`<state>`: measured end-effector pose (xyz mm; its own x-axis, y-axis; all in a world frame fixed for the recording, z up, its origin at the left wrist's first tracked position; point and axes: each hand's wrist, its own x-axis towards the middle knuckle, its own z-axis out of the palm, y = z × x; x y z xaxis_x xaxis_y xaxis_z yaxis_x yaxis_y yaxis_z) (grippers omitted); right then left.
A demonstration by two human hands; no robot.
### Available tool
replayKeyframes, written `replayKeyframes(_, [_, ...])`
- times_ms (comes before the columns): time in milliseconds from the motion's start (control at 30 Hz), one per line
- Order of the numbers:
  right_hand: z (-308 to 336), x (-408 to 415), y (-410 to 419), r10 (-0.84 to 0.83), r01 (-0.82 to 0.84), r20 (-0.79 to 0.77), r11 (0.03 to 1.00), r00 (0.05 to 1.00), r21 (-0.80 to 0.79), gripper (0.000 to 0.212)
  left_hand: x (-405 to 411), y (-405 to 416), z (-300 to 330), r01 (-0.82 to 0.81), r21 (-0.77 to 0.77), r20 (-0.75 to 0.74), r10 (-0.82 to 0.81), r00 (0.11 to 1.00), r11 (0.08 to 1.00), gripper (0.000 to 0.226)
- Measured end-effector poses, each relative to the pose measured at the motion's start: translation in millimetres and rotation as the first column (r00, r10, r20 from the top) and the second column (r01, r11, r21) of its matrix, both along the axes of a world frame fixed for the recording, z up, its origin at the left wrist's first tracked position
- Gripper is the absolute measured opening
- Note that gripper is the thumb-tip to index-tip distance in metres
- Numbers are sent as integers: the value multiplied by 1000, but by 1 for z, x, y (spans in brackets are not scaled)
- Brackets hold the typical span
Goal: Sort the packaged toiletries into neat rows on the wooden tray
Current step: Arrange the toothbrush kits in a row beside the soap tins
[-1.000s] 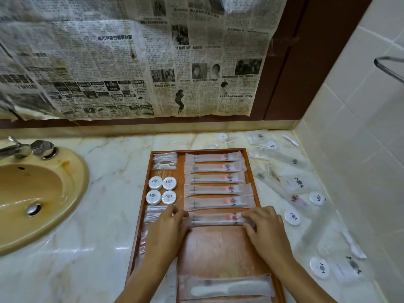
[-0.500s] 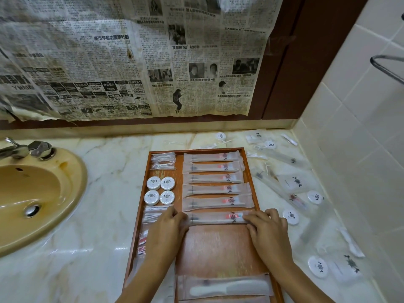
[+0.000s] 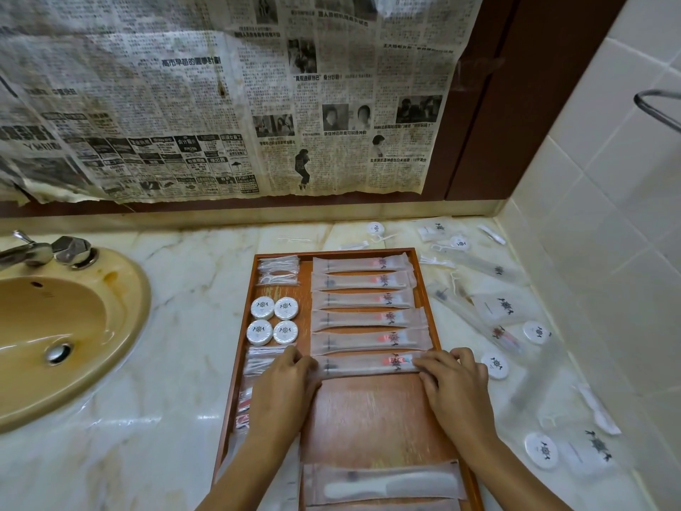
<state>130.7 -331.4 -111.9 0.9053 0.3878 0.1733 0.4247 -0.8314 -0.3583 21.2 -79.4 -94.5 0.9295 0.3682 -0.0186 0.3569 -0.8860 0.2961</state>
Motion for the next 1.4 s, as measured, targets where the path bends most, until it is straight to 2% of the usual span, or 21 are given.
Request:
replayKeyframes(400, [4, -2, 3, -20, 21, -30, 1000, 999, 15, 26, 0, 2, 0, -4, -36, 1, 4, 1000, 999, 25])
replayKeyframes(600, [13, 7, 5, -20, 23, -46, 997, 999, 75, 25, 14, -7, 19, -12, -88, 116, 22, 993, 996, 18])
replayKeyframes(967, [48, 84, 4, -163, 153, 27, 960, 986, 233, 22, 87, -12, 55, 37, -113, 175, -16, 984, 993, 17])
replayKeyframes(1100, [56, 117, 4, -193, 186, -2, 944, 981, 274, 21, 122, -14, 65, 62, -124, 203, -36, 979, 990, 20])
replayKeyframes(1400, [50, 184, 18, -167, 177, -79, 974, 983, 142, 30, 198, -7, 63, 23, -100, 143, -8, 990, 995, 18])
